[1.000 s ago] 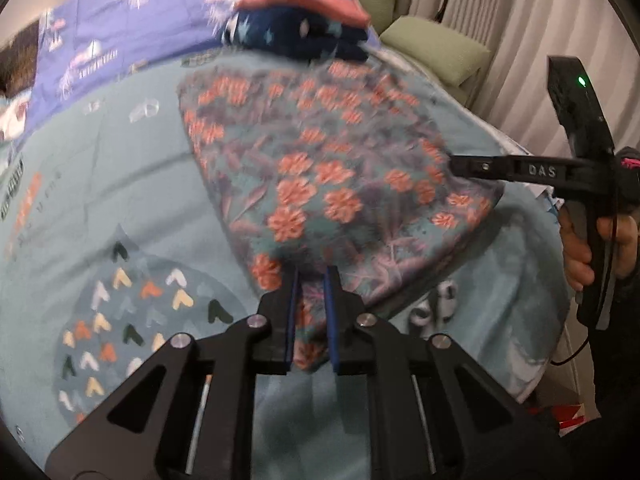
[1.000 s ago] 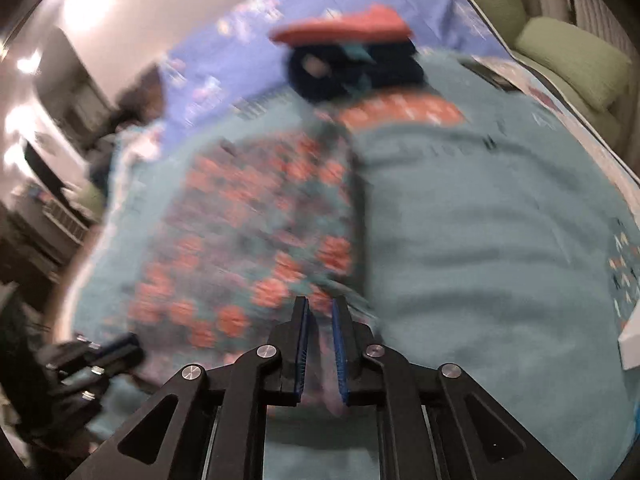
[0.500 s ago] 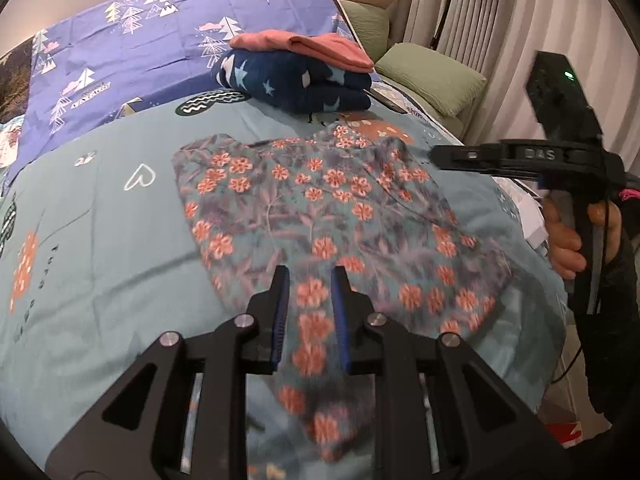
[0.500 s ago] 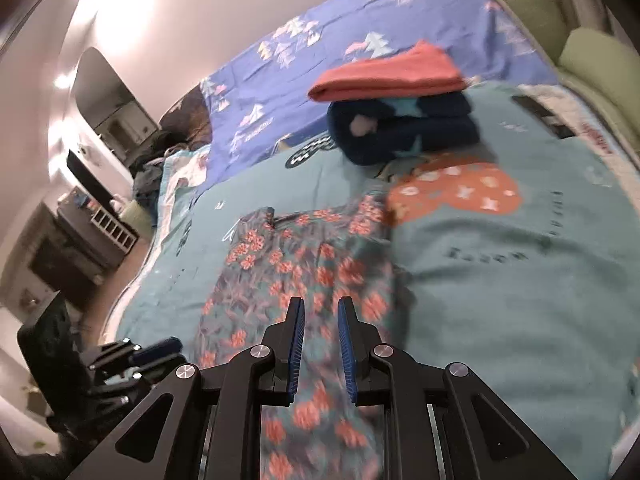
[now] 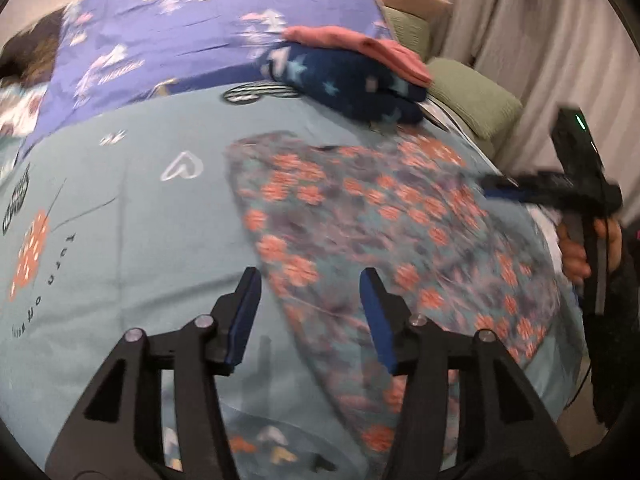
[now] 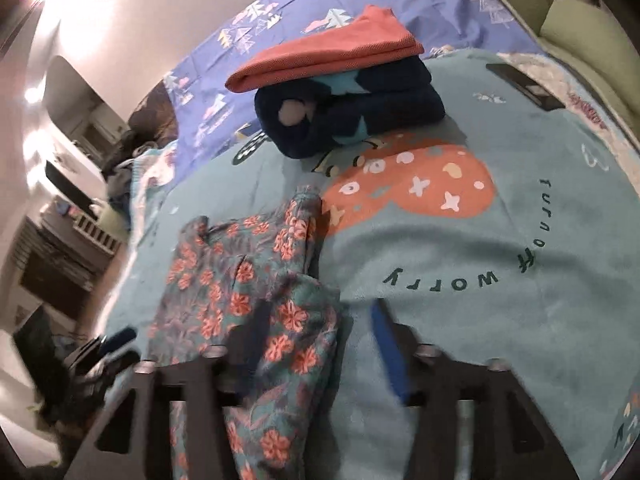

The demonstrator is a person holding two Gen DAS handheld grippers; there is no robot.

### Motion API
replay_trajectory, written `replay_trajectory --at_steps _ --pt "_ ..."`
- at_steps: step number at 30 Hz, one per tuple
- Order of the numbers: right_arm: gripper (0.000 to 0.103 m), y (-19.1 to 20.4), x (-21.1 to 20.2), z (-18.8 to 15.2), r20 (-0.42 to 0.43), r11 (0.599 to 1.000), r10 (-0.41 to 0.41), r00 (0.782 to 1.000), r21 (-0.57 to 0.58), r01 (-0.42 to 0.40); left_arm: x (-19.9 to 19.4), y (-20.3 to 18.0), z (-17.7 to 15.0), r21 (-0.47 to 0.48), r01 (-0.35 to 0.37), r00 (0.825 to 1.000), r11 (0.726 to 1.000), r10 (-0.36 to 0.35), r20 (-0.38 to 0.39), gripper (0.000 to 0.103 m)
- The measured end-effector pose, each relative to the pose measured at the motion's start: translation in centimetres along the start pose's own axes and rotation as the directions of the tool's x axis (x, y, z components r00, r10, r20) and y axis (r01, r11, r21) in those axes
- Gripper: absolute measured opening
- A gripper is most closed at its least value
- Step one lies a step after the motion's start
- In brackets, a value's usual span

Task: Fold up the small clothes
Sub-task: 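Lower both open tools onto the shirt edges and close on them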

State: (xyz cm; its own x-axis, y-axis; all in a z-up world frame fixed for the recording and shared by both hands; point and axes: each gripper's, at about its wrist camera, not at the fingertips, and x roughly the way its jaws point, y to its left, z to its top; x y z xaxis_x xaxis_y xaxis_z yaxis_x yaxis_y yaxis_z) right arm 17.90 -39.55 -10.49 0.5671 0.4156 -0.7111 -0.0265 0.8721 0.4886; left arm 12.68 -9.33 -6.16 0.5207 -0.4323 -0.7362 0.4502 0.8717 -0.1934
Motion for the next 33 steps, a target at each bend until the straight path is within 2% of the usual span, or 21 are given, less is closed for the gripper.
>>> replay_trajectory --at_steps 3,6,11,17,23,27,33 --pt "0.059 -0.9 0.6 -0.3 -0.074 0.995 0.092 0.993 0.032 -0.090 1.3 1.8 0.2 -0.045 0.045 0.998 0.998 -0.047 -0.044 0.053" --pt "0.059 -0.8 1.7 -1.1 -0.135 0.990 0.144 0.980 0.026 -0.142 2.8 1.8 0.0 -0.021 0.071 0.994 0.997 -0.072 -0.078 0.057" --pt "0.059 0.1 3.0 -1.4 -0.161 0.978 0.205 0.965 -0.006 -0.208 4.3 0.9 -0.1 -0.009 0.147 0.985 0.989 -0.148 -0.094 0.062" --pt "0.060 1.8 5.3 -0.5 -0.192 0.972 0.213 0.958 -0.056 -0.228 5.2 0.7 0.4 0.010 0.181 0.980 0.983 -0.179 -0.090 0.064" --pt "0.060 1.5 6.6 0.3 -0.190 0.958 0.270 0.944 -0.041 -0.283 5.9 1.4 0.7 0.001 0.236 0.969 0.972 -0.235 -0.081 0.066" --pt "0.060 1.7 6.9 0.6 -0.187 0.955 0.271 0.944 -0.068 -0.287 6.4 1.7 1.0 -0.004 0.263 0.962 0.965 -0.263 -0.078 0.068" --pt "0.060 2.1 7.5 1.0 -0.182 0.949 0.268 0.946 -0.119 -0.292 7.3 2.7 1.7 -0.047 0.336 0.938 0.941 -0.339 -0.075 0.068"
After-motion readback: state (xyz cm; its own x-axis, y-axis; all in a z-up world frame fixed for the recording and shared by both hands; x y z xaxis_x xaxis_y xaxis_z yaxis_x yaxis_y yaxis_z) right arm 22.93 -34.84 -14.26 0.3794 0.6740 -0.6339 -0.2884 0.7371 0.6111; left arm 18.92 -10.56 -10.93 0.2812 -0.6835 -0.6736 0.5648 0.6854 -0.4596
